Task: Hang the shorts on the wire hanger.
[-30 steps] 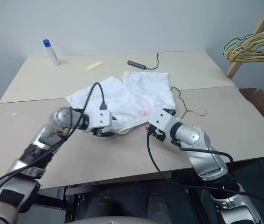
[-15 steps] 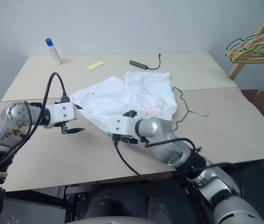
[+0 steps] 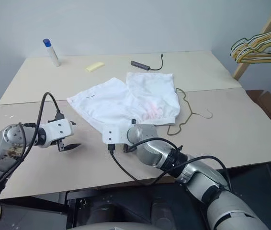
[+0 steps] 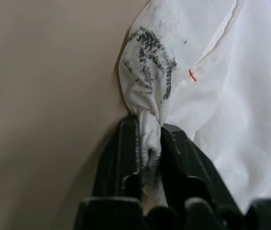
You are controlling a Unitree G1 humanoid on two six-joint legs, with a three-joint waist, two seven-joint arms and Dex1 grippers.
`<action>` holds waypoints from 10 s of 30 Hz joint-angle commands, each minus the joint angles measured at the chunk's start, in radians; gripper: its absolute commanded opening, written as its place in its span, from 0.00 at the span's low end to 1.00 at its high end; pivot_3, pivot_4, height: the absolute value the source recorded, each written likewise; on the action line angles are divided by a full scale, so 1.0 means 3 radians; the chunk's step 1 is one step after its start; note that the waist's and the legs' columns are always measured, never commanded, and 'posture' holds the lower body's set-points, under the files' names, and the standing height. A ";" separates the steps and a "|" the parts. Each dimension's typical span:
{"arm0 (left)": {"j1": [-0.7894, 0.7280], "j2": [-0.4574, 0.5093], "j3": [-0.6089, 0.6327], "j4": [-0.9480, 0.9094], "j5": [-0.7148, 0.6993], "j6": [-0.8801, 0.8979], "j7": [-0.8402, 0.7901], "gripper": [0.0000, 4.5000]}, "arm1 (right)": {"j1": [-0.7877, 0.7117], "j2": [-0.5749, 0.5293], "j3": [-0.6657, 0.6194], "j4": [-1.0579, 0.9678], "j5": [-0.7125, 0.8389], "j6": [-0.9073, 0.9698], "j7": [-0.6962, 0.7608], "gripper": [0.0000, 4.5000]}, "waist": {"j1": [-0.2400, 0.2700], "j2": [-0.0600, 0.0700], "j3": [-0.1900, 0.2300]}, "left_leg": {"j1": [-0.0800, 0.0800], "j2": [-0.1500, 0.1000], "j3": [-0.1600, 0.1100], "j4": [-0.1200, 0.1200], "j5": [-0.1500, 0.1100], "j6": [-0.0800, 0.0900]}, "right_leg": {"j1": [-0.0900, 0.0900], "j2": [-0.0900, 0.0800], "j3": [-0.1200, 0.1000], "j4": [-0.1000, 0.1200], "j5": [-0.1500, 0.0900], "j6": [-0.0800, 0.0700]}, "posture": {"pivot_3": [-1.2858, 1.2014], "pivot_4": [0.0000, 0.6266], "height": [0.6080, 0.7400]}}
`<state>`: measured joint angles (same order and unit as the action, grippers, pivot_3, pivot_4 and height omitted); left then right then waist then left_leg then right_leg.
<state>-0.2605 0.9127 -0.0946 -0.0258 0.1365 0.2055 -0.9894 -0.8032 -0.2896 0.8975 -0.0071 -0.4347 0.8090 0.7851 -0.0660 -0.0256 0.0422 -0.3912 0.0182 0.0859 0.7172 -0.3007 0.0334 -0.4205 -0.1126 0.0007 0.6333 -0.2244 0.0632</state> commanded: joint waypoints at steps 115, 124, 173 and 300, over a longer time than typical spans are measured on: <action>-0.0031 0.0569 0.0655 -0.0156 -0.0949 -0.0761 -0.0766 0.99 | 0.0662 -0.1016 -0.2976 -0.0503 0.1849 0.1037 -0.0227 1.00 | 0.0066 0.0027 -0.0078 | 0.0067 0.0043 0.0041 -0.0016 -0.0020 0.0013 | 0.0049 0.0026 -0.0009 -0.0009 -0.0017 -0.0047 | 0.48 0.00 1.00; -0.0223 0.0091 0.0369 -0.0605 -0.1218 -0.0328 -0.0710 0.99 | 0.0348 -0.0512 -0.3122 0.0990 0.1888 0.0357 -0.0763 1.00 | -0.0025 0.0028 -0.0078 | 0.0038 0.0036 0.0036 -0.0016 -0.0004 -0.0013 | 0.0031 0.0027 -0.0005 -0.0021 -0.0011 -0.0036 | 0.49 0.00 1.00; 0.0057 0.0003 0.0217 -0.0588 -0.0740 -0.0531 -0.0323 1.00 | -0.0849 0.0082 -0.2545 0.4151 0.0973 -0.2902 -0.0851 0.41 | -0.0175 0.0032 -0.0075 | 0.0067 0.0048 0.0020 -0.0028 -0.0003 -0.0015 | 0.0036 0.0044 0.0027 -0.0011 -0.0010 -0.0038 | 0.51 0.00 1.00; -0.1447 -0.2148 0.1435 0.0429 -0.3501 0.1648 0.1556 0.00 | 0.1419 -0.0243 -0.2749 -0.1703 0.1872 -0.0572 -0.0734 0.86 | -0.0197 0.0033 -0.0077 | 0.0074 0.0042 0.0015 -0.0029 -0.0019 0.0011 | 0.0050 0.0048 0.0032 -0.0032 -0.0005 -0.0033 | 0.46 0.00 1.00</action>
<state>-0.6550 0.2294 0.3179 0.1168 -0.9030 0.7244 -0.4329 -0.3535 -0.3445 0.1588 -0.4486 0.0105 0.5386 0.4994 -0.1251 -0.0158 0.0190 -0.3690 0.0308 0.0902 0.7086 -0.3064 0.0368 -0.4054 -0.0982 0.0101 0.6237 -0.2260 0.0533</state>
